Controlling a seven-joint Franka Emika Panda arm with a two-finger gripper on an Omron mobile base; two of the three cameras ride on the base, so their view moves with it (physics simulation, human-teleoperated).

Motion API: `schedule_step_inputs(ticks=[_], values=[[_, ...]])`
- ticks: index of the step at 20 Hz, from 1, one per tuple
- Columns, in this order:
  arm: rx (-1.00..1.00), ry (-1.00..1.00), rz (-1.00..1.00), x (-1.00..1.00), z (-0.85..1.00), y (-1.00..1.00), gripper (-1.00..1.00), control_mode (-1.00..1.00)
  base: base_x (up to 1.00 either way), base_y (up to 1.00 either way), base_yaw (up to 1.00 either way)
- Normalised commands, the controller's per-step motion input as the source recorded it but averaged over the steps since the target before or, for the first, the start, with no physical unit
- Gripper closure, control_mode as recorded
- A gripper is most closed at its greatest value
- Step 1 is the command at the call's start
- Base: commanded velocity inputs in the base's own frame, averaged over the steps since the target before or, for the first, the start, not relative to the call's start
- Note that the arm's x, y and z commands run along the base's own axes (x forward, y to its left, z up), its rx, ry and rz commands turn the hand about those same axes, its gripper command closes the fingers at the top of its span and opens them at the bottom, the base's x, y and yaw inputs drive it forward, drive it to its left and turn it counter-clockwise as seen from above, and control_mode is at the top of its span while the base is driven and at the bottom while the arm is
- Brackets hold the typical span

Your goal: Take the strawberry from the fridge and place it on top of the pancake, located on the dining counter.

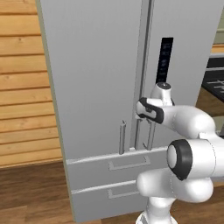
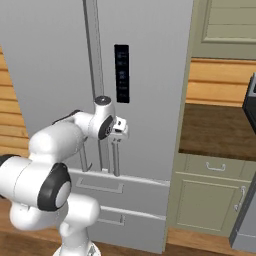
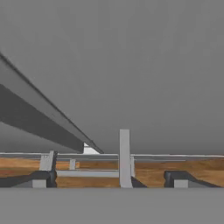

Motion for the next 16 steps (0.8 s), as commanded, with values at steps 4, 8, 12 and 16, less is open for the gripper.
schedule_step_inputs(ticks=[4, 8, 12, 16], values=[[0.00, 0.00, 0.00, 0.06, -0.36, 0.00, -1.00, -1.00, 0.00, 0.00, 0.00], [0.00, 0.00, 0.01, 0.03, -0.46, -0.03, -1.00, -1.00, 0.00, 0.00, 0.00], [0.00, -0.01, 0.04, 0.18, -0.36, -0.08, -1.00, -1.00, 0.00, 0.00, 0.00], [0.00, -0.05, 0.04, -0.01, -0.11, 0.00, 1.00, -1.00, 0.00, 0.00, 0.00]])
